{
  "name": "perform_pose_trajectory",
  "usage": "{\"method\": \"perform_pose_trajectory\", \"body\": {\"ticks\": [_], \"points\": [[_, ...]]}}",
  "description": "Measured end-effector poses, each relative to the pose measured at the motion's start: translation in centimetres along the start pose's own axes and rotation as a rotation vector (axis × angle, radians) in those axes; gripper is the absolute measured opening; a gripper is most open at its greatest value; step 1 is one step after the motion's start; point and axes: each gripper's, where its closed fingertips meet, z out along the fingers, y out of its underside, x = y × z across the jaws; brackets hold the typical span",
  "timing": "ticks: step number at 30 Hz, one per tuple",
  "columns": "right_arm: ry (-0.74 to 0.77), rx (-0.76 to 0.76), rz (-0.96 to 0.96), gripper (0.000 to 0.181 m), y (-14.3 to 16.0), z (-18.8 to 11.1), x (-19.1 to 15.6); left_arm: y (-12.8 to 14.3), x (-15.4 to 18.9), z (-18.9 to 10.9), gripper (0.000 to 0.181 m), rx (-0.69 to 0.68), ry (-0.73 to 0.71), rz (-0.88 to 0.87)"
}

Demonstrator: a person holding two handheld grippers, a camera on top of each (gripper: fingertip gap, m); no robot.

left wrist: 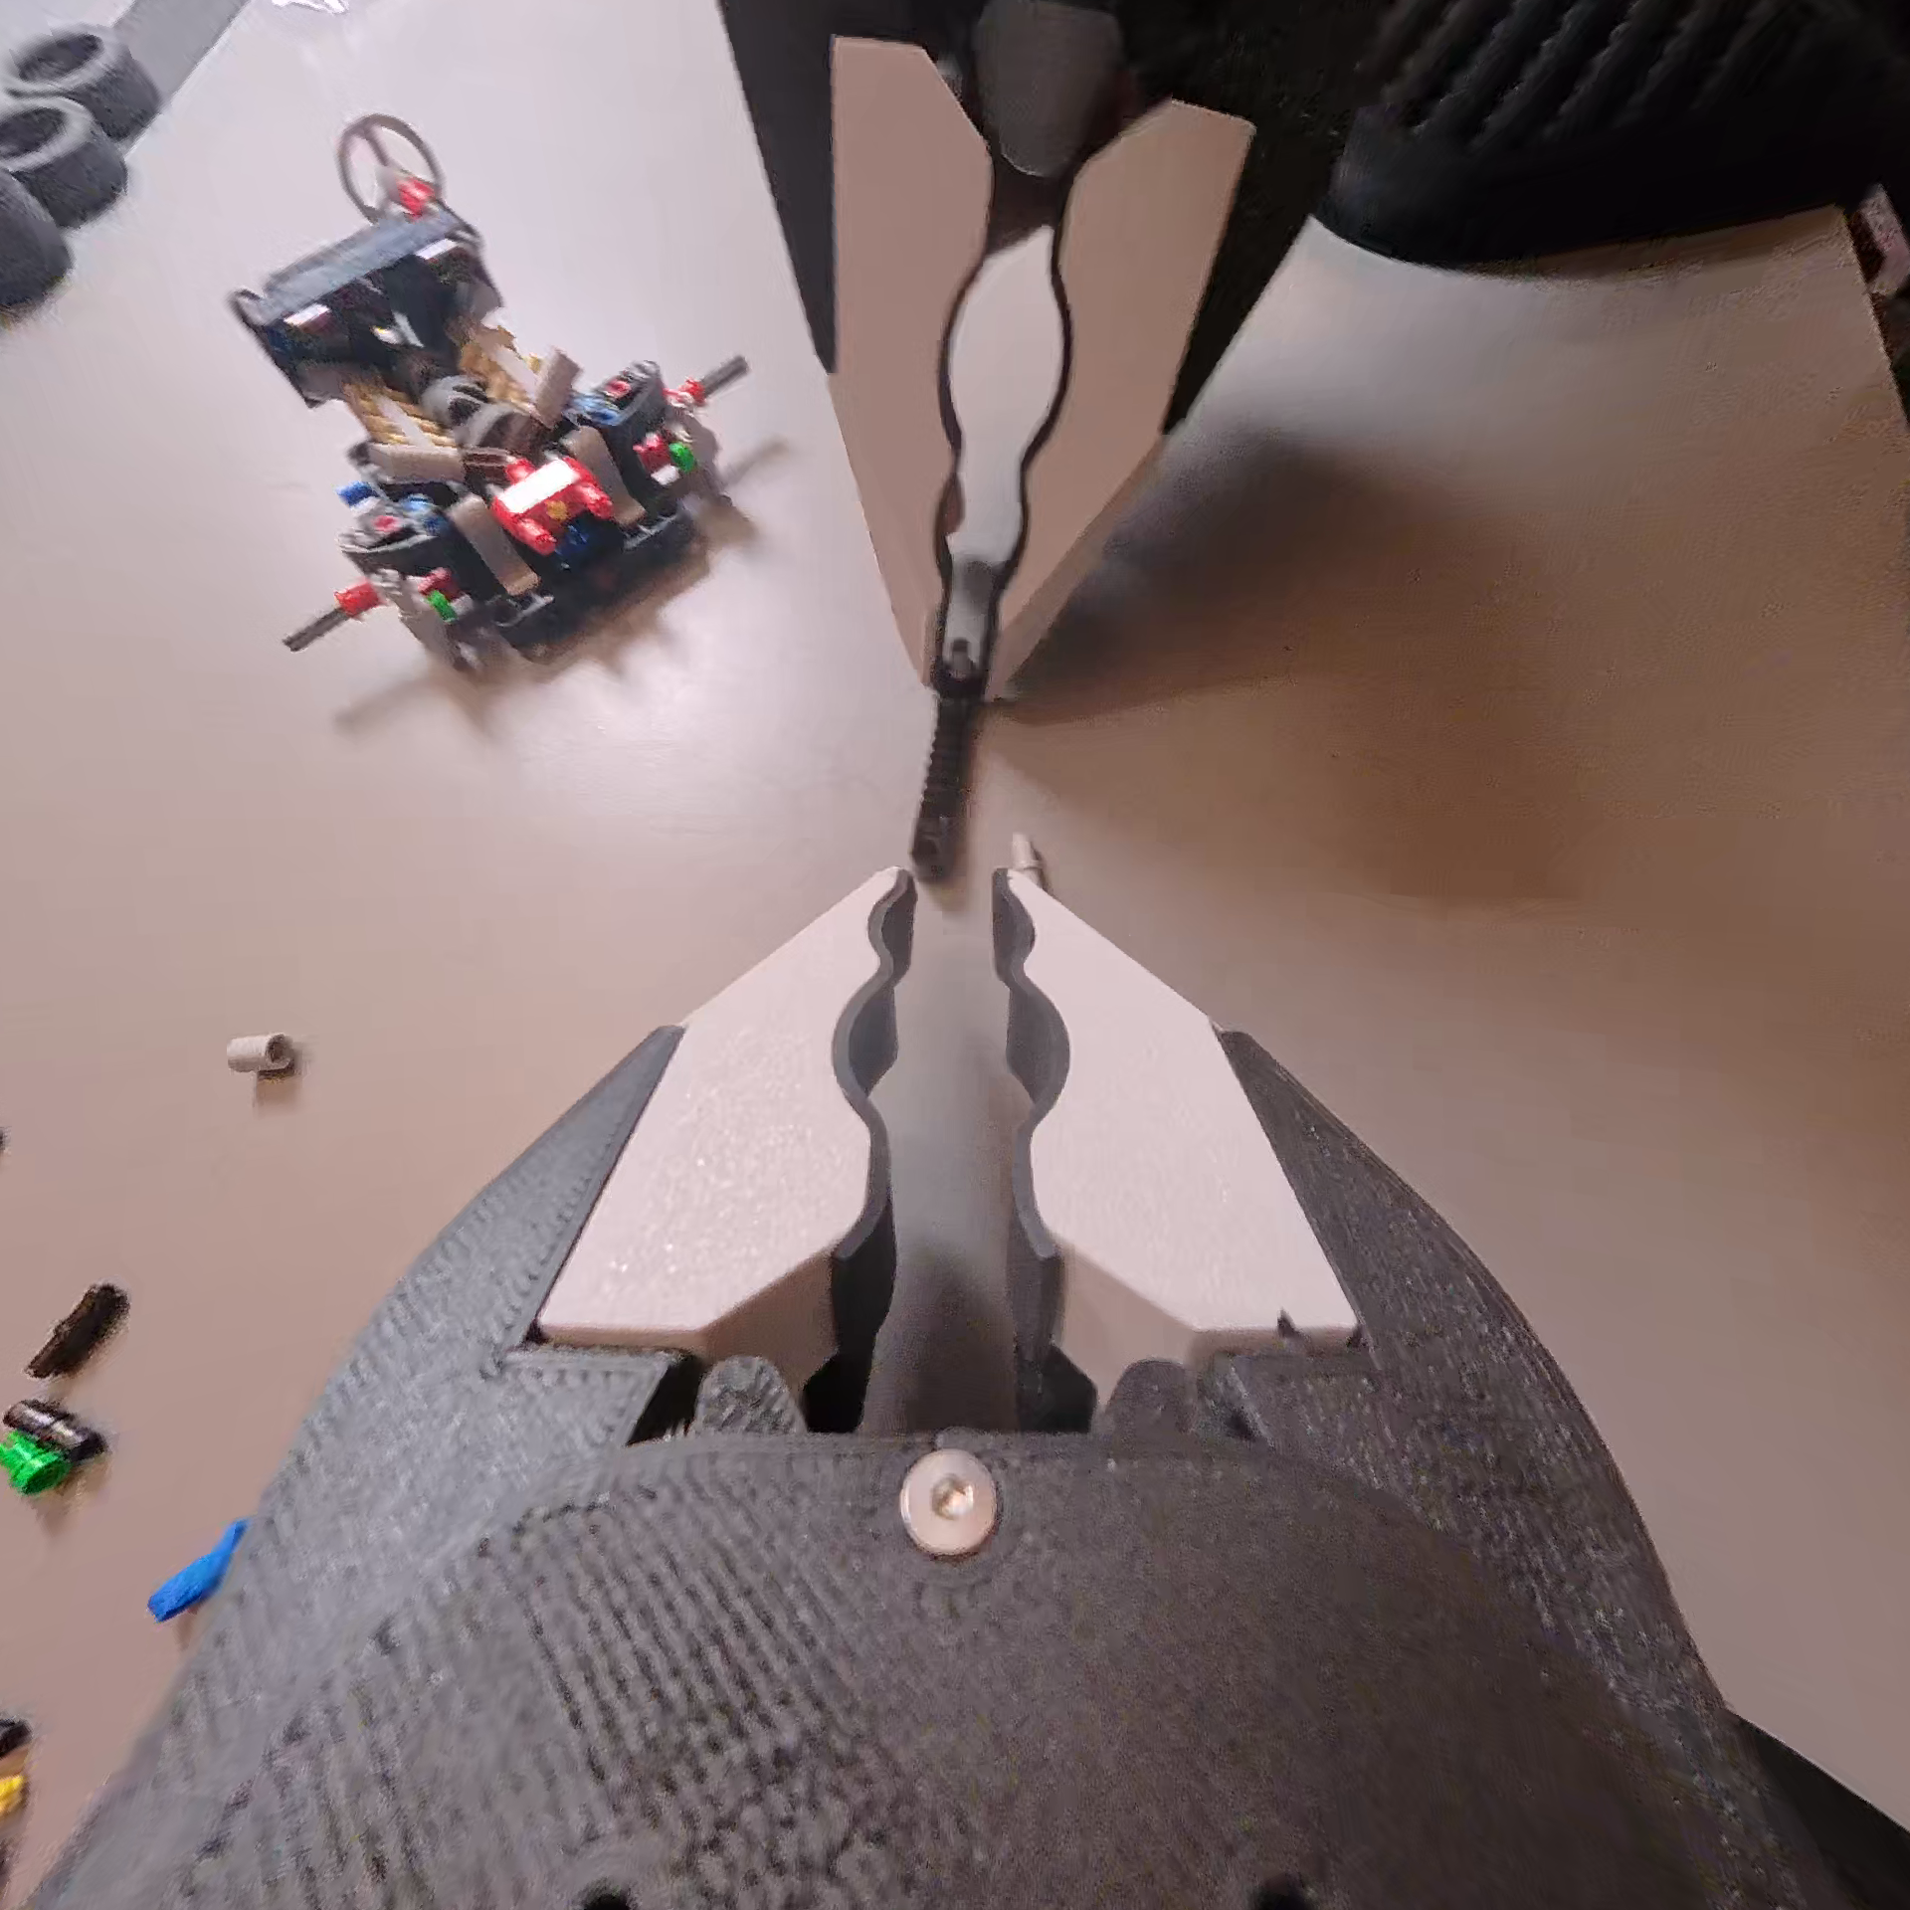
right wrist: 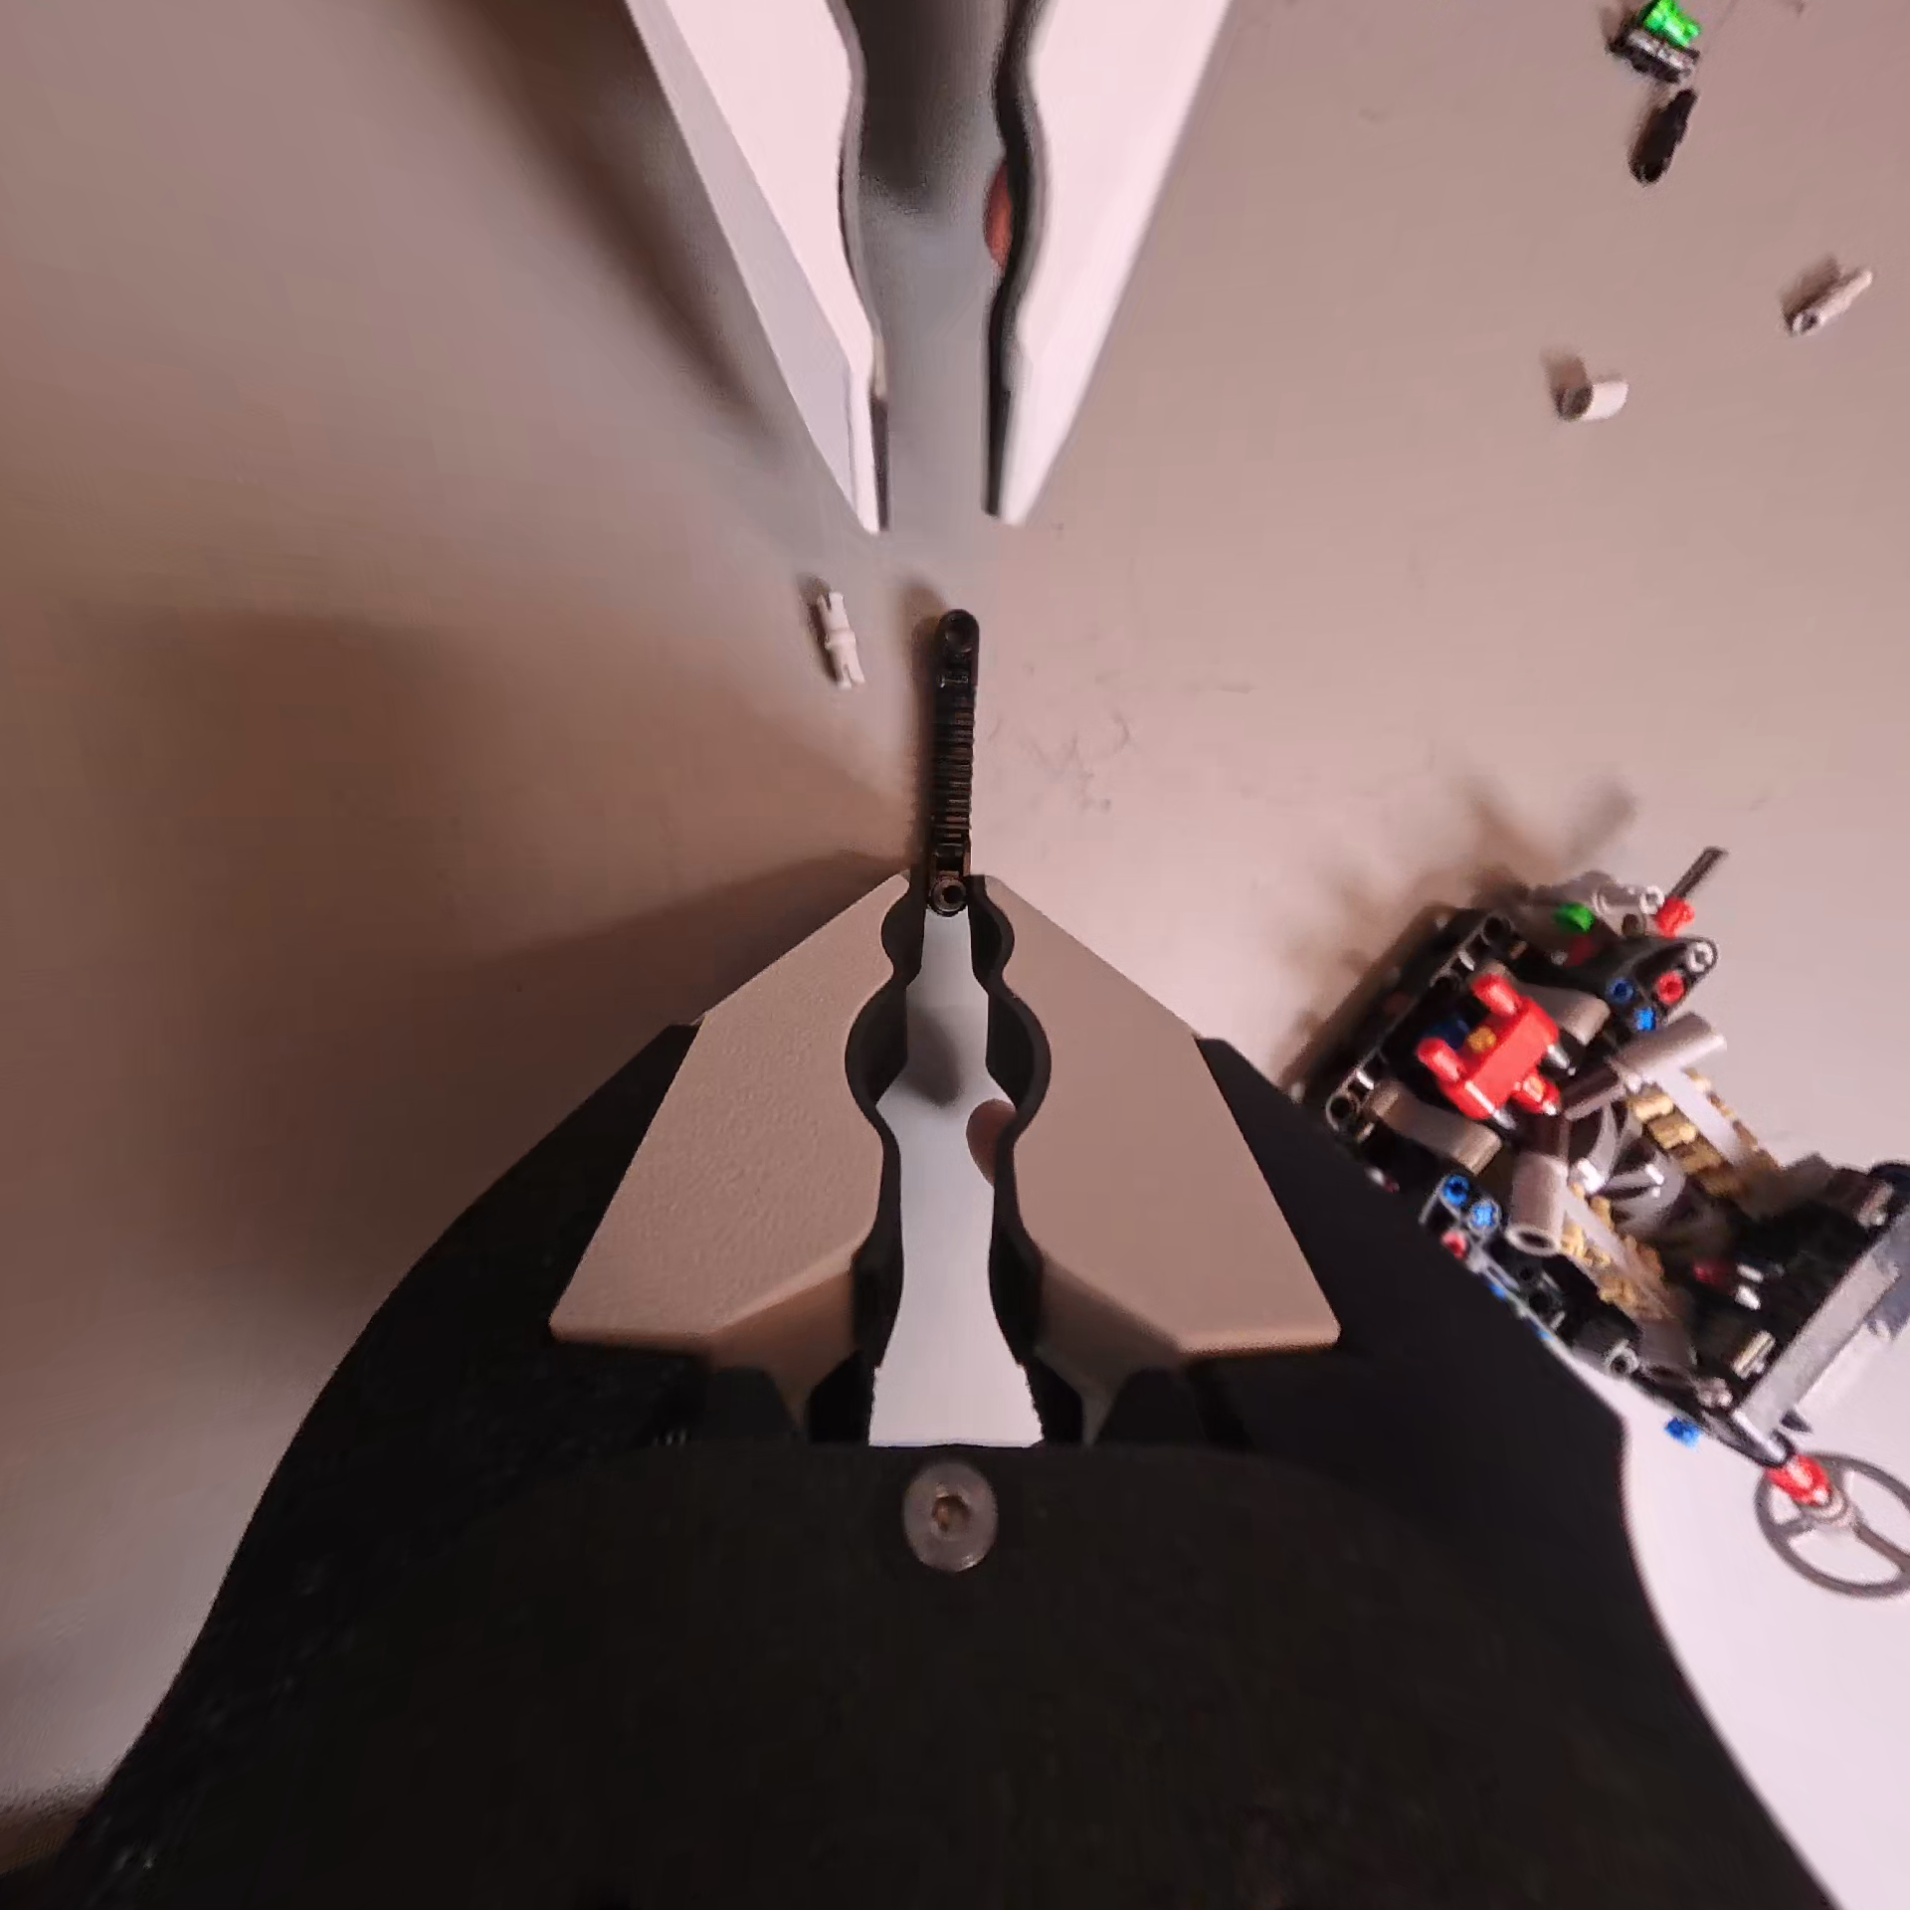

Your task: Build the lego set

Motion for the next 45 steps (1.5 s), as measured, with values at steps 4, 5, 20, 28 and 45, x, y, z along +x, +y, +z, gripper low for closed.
{"method": "perform_pose_trajectory", "body": {"ticks": [4,5,20,28,45], "points": [[0.026,0.022,0.024,0.015,0.7,-0.4,0.2,0.7,1.2,0.8,0.014,-0.074,0.019,0.01],[0.035,0.034,0.033,0.016,0.8,-0.6,0.3,0.7,1.4,1.0,0.014,-0.082,0.021,0.002],[0.05,0.536,0.042,0.015,-4.3,-4.2,-2.8,-5.1,4.1,0.6,0.003,0.238,0.174,-0.041],[0.026,0.636,-0.052,0.013,-5.8,-6.3,-4.7,-6.9,5.8,-0.9,0.003,0.381,0.34,-0.116],[0.024,0.641,-0.034,0.004,-6.0,-6.5,-4.5,-6.6,5.3,-1.0,0.003,0.37,0.317,-0.119]]}}
